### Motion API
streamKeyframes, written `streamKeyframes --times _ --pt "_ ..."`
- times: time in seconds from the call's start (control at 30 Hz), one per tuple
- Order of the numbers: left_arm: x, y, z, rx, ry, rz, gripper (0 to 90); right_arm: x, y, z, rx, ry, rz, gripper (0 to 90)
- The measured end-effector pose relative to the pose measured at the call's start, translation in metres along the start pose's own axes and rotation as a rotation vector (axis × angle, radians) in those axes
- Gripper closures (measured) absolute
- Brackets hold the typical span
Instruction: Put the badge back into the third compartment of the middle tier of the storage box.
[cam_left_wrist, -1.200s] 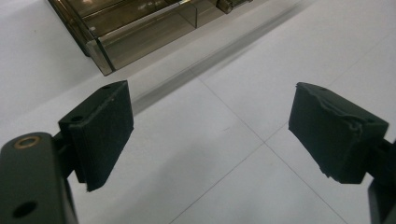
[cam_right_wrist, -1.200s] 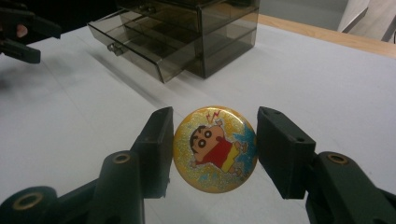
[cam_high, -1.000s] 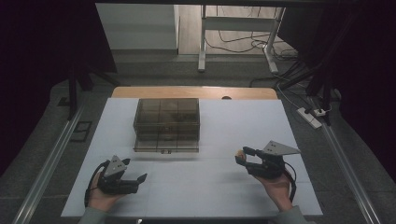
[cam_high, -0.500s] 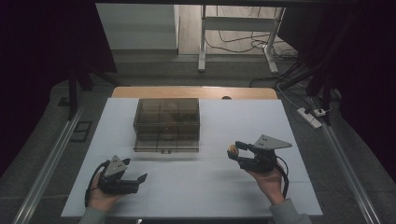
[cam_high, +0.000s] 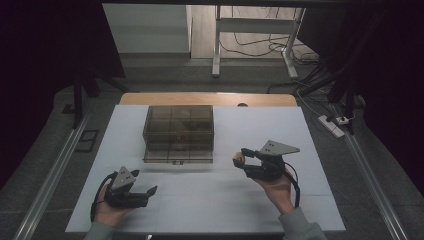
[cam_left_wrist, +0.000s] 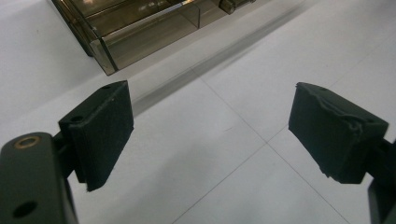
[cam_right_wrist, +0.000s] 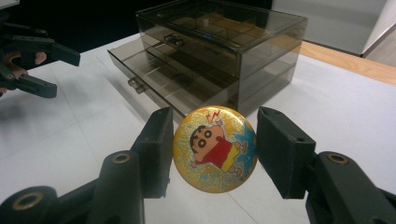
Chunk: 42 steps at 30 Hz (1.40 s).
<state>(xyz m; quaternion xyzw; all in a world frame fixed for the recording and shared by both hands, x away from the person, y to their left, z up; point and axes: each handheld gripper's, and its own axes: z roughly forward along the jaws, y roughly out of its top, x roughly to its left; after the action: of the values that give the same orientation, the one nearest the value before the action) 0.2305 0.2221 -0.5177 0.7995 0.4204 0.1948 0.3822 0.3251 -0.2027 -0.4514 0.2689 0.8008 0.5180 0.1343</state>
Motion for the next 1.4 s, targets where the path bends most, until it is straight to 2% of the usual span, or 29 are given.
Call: streamKeyframes --times 1.1,1.4 --pt "0.001 -0.001 0.000 0.001 0.006 0.000 14.7 0.014 0.016 0.043 0.004 0.048 -0.011 47.1" --pt "0.001 -0.001 -0.001 -0.003 0.009 0.000 14.7 0.016 0.018 0.053 0.022 0.054 -0.018 47.1"
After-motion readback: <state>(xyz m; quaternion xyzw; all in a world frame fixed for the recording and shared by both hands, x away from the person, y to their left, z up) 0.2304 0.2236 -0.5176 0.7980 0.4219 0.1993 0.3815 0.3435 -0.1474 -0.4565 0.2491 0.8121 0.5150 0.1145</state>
